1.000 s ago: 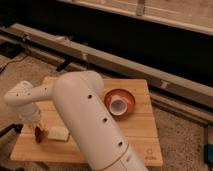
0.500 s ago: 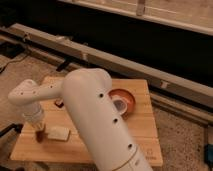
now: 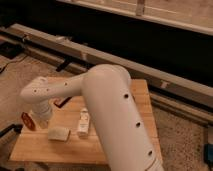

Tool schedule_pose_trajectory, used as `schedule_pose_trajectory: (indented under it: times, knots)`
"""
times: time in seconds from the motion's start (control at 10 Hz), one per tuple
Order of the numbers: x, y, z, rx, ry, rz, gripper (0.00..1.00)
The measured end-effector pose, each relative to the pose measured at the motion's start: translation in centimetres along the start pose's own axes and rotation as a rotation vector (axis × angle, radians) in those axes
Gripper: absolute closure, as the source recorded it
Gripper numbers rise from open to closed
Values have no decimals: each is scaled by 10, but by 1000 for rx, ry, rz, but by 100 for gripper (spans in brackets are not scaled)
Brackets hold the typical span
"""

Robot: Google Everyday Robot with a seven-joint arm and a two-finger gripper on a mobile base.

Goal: Place the pepper on the white sponge

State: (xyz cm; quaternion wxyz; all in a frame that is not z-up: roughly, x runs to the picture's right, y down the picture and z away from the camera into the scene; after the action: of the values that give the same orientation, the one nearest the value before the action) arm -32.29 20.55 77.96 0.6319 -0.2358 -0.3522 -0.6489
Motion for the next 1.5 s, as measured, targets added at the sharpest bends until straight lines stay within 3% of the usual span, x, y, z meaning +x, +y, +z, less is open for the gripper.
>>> schedule_pose_trajectory:
  times: [0.1, 0.3, 0.6, 0.9, 1.5]
  knots:
    - [0, -1, 0, -2, -1, 0, 98]
    - [-1, -3, 2, -11, -4, -12, 82]
    - [1, -17, 4, -42, 15, -61, 52]
    - [22, -30, 2, -41, 40, -135, 22]
    - [51, -77, -1, -4, 76, -316, 20]
